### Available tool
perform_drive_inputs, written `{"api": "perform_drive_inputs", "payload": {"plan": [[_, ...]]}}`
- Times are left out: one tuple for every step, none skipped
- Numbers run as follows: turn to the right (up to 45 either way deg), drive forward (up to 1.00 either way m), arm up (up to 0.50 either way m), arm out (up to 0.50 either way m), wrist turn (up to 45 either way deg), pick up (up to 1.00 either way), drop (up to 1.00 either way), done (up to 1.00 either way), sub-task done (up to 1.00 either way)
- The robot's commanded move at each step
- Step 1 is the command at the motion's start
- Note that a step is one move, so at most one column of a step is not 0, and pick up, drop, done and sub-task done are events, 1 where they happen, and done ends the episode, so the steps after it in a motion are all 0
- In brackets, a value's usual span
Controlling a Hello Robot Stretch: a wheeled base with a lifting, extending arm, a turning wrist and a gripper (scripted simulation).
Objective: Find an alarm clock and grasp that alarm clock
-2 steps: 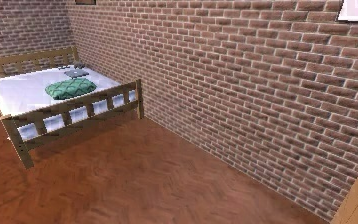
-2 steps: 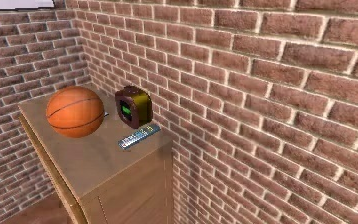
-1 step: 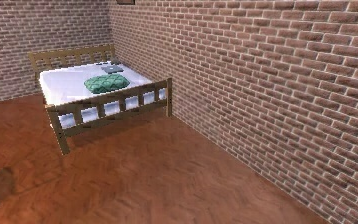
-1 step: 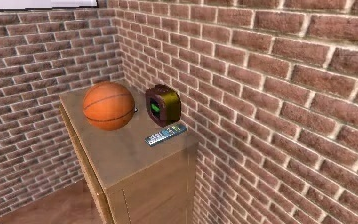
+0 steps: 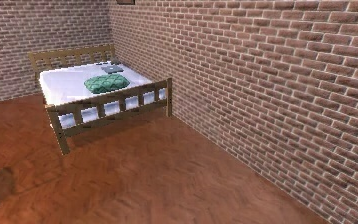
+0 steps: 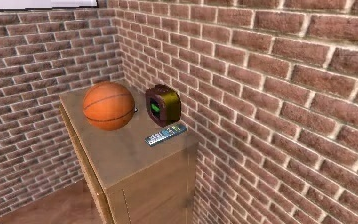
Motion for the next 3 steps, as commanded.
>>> {"api": "perform_drive_inputs", "payload": {"plan": [[0.0,0.00,0.38,0.00,0.0,0.00,0.00,0.00,0.00],[0.0,0.00,0.00,0.50,0.0,0.00,0.00,0.00,0.00],[0.0,0.00,0.00,0.00,45.0,0.00,0.00,0.00,0.00]]}}
